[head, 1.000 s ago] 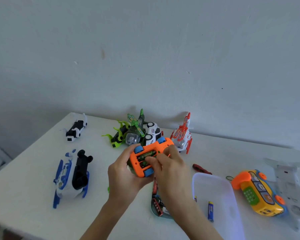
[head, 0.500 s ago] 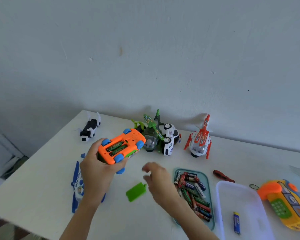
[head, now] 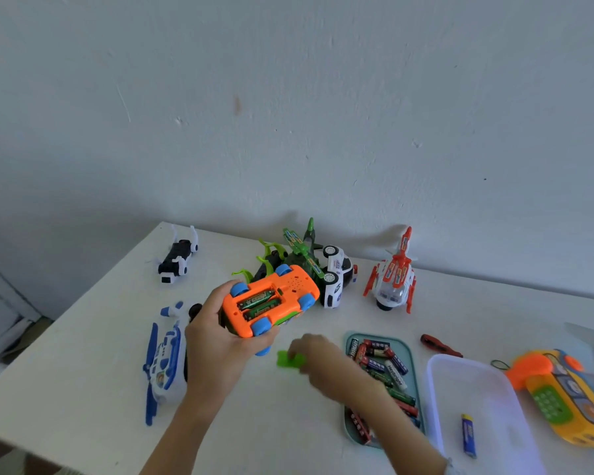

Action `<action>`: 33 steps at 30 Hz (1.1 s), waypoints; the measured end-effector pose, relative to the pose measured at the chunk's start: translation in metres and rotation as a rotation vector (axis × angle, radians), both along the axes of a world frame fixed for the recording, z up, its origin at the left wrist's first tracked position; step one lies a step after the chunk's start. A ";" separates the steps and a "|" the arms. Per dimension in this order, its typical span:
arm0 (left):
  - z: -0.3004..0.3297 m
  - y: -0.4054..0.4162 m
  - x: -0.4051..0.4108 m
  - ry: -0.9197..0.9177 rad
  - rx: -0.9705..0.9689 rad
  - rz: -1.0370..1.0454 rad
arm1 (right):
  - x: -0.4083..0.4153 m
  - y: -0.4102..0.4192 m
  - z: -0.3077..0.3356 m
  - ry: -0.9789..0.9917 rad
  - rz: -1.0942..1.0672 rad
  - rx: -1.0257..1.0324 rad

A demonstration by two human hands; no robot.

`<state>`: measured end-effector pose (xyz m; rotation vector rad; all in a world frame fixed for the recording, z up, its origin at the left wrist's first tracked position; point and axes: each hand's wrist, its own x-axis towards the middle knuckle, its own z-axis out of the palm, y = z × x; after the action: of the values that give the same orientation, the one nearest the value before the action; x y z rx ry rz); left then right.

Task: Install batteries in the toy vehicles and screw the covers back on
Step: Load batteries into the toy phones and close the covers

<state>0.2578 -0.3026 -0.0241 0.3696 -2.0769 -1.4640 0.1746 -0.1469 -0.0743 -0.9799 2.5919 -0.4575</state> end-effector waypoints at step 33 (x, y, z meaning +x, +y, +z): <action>0.018 0.185 -0.048 -0.005 -0.016 -0.538 | 0.036 0.183 0.130 0.557 -0.245 -0.296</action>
<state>0.2096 -0.1175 -0.0061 -0.2156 -2.2979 -1.7350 0.2108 0.0356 0.0552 -0.9944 3.2373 -0.7357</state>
